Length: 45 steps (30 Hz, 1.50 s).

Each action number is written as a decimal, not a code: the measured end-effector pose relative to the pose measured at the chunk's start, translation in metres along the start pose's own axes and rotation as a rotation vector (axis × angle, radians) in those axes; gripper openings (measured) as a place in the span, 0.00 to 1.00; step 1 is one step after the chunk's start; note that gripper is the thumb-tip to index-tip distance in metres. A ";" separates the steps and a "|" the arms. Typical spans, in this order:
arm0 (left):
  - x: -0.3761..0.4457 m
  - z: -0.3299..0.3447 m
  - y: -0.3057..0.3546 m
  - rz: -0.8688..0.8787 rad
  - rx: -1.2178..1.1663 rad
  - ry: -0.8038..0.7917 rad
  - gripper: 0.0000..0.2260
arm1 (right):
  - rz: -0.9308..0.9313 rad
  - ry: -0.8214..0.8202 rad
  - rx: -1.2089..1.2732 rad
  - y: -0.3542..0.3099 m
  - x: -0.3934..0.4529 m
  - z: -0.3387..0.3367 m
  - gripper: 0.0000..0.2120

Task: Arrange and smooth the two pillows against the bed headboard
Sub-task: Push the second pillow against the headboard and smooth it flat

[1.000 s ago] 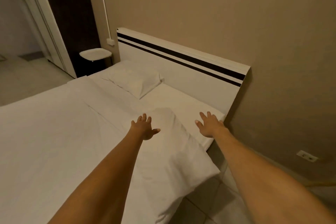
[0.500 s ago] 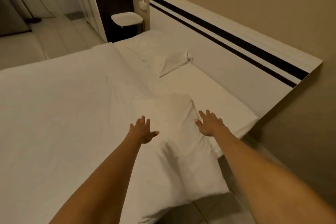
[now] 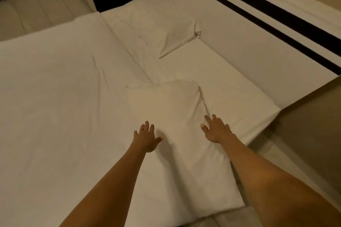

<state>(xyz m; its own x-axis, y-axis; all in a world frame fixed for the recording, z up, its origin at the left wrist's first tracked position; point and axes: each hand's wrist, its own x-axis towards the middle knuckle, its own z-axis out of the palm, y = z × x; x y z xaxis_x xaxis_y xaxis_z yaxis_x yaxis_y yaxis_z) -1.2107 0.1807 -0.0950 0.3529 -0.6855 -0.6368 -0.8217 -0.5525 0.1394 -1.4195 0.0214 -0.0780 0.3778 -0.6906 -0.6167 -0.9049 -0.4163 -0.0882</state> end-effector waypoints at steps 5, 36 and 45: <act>0.040 0.036 -0.009 -0.002 -0.059 -0.009 0.34 | -0.018 -0.043 0.030 -0.005 0.051 0.029 0.29; 0.119 0.143 -0.060 -0.034 -0.702 0.407 0.48 | -0.295 0.408 0.429 0.016 0.145 0.119 0.33; 0.131 0.134 -0.059 -0.046 -0.659 0.282 0.53 | -0.228 0.255 0.354 0.005 0.154 0.117 0.44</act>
<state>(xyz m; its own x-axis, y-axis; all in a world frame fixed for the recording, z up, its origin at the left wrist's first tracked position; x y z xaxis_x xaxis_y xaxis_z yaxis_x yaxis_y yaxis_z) -1.1758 0.1873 -0.2885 0.5563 -0.7018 -0.4450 -0.3938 -0.6942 0.6025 -1.3889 -0.0178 -0.2650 0.5696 -0.7467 -0.3435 -0.7881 -0.3777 -0.4860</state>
